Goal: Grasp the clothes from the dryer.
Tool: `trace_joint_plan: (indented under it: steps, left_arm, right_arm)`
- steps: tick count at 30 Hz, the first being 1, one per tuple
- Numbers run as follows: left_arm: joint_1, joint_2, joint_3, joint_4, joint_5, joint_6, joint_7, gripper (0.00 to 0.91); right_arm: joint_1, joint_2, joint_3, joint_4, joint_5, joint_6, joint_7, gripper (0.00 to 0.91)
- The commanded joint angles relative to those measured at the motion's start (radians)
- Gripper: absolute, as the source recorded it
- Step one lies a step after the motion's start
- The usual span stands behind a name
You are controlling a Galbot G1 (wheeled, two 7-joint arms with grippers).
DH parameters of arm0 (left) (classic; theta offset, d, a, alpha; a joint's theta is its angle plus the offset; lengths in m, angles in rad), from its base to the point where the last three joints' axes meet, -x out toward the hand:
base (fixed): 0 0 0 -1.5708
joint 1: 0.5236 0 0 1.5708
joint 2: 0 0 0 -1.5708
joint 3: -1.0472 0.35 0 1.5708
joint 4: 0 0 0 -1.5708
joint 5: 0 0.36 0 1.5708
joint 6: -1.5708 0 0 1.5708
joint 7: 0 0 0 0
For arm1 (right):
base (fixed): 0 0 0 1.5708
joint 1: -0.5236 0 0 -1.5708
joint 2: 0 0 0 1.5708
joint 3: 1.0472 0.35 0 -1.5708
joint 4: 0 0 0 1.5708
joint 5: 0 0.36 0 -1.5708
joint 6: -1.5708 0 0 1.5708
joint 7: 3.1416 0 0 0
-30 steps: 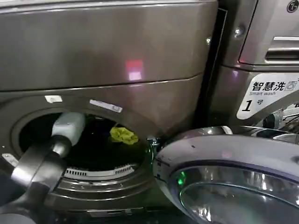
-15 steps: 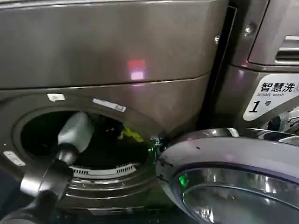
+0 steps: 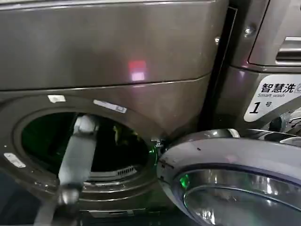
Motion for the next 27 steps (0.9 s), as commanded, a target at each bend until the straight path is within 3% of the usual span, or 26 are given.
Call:
trace_joint_plan:
  steps: [1, 27]
  left_arm:
    - [0.268, -0.069, -0.098, -0.338, -0.211, -0.142, -0.321, 0.000]
    - [0.319, -0.072, -0.083, -0.407, -0.304, -0.048, -0.322, 0.000]
  right_arm:
    - [0.001, -0.003, 0.005, 0.004, 0.005, 0.003, 0.011, 0.907]
    - [-0.010, -0.010, 0.034, 0.013, 0.021, -0.008, 0.005, 0.907]
